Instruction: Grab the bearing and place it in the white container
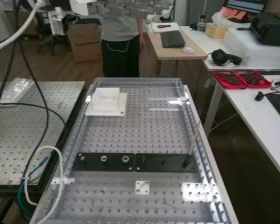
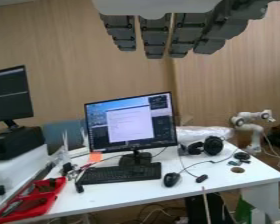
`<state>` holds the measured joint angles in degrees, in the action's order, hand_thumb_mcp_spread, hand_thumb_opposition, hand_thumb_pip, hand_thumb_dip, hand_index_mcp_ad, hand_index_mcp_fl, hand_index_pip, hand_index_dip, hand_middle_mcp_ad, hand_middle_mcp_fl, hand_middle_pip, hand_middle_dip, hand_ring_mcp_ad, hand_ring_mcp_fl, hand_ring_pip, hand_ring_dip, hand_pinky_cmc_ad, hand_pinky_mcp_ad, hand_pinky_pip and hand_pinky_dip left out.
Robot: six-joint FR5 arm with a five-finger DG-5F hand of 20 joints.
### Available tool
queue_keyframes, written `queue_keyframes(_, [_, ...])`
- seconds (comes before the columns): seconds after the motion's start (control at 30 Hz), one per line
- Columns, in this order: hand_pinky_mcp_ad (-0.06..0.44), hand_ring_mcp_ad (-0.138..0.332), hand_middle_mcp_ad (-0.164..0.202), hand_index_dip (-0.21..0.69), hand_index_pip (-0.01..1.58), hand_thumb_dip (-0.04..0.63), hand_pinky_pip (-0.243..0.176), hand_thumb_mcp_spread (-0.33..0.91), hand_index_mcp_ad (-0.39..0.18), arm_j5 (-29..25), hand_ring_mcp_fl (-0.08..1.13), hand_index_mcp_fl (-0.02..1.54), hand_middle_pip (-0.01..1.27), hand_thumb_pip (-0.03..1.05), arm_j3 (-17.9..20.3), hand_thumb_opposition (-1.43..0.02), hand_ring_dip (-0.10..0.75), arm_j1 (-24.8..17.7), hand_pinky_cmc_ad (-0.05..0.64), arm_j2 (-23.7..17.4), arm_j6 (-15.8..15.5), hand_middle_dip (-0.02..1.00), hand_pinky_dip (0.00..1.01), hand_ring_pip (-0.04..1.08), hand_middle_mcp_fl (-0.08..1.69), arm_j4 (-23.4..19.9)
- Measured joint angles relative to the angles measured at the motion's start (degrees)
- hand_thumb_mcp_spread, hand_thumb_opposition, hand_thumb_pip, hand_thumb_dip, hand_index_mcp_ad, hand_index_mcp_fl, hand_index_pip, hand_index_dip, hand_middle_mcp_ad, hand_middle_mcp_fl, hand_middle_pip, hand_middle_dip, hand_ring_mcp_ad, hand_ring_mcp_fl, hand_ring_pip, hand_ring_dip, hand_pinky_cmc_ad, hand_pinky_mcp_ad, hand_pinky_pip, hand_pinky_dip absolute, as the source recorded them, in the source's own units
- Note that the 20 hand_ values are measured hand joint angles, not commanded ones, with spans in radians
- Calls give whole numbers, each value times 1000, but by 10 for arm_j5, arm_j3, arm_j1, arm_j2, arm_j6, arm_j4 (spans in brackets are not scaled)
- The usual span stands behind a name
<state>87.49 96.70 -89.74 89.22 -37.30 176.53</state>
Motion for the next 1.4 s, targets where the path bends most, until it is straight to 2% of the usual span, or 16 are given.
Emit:
queue_keyframes(0.17, [37, 61, 61, 12, 7, 0, -10, 10, 24, -6, 10, -9, 9, 24, 6, -12, 16, -2, 30, -5, 0, 45, 21, 0, 0, -5])
queue_keyframes(0.2, [35, 63, 61, 12, 7, 0, -10, 40, 24, -7, 3, -9, 23, 87, 7, -58, 16, -2, 30, -6, -1, 42, 23, 0, 2, -5])
queue_keyframes(0.27, [82, 63, 59, 35, 24, 12, -12, 182, 24, -8, 0, -10, 68, 333, 6, -239, 21, -3, 79, -7, -3, 51, 68, 7, 3, -5])
queue_keyframes(0.3, [101, 66, 59, 42, 28, 23, -12, 206, 23, -8, 3, -10, 75, 365, 6, -307, 21, -3, 99, -7, -4, 58, 101, 14, 5, -5])
queue_keyframes(0.37, [168, 61, 59, 68, 38, 19, -44, 218, 9, -9, 7, -9, 87, 339, 5, -442, 28, -3, 176, -8, -6, 96, 171, 23, 9, -5])
queue_keyframes(0.47, [229, 91, 59, 108, 51, 19, -63, 220, -3, -8, 3, -9, 108, 337, 3, -572, 52, -4, 279, -9, -10, 138, 230, 47, 7, -5])
queue_keyframes(0.53, [265, 108, 59, 122, 61, 19, -75, 223, -3, -8, 3, -10, 105, 347, 2, -597, 58, -5, 316, -11, -14, 143, 244, 40, 3, -8])
queue_keyframes(0.57, [271, 126, 63, 124, 63, 19, -75, 223, -3, -8, 7, -10, 119, 367, 2, -620, 59, -6, 330, -11, -14, 159, 260, 37, 2, -8])
queue_keyframes(0.67, [295, 138, 63, 138, 66, 19, -91, 222, -3, -10, 5, -5, 122, 372, 2, -651, 66, -7, 363, -11, -17, 173, 278, 80, 7, -11])
queue_keyframes(0.87, [314, 143, 72, 138, 68, 21, -106, 218, -5, -28, 2, 9, 131, 389, 17, -682, 75, -11, 394, -7, -18, 188, 290, 73, 3, -13])
queue_keyframes(0.97, [311, 154, 68, 138, 68, 16, -106, 222, -2, -47, 2, 5, 136, 398, 37, -682, 75, -13, 410, -4, -16, 188, 290, 73, 3, -21])
queue_keyframes(1.07, [314, 154, 84, 138, 68, 14, -106, 218, -5, -70, 0, 5, 136, 415, 57, -695, 75, -14, 412, 1, -15, 188, 291, 73, 3, -25])
queue_keyframes(1.17, [314, 157, 86, 138, 68, 38, -106, 216, -2, -96, 0, 5, 136, 414, 80, -712, 75, -15, 412, 6, -10, 188, 293, 73, 3, -31])
queue_keyframes(1.27, [314, 157, 84, 140, 82, 65, -106, 248, -10, -119, 0, 9, 136, 482, 103, -726, 75, -15, 412, 14, 7, 188, 293, 70, 5, -39])
queue_keyframes(1.4, [314, 159, 84, 140, 86, 80, -106, 265, -30, -138, 0, 16, 136, 482, 127, -745, 82, -12, 412, 29, 34, 190, 295, 75, 2, -48])
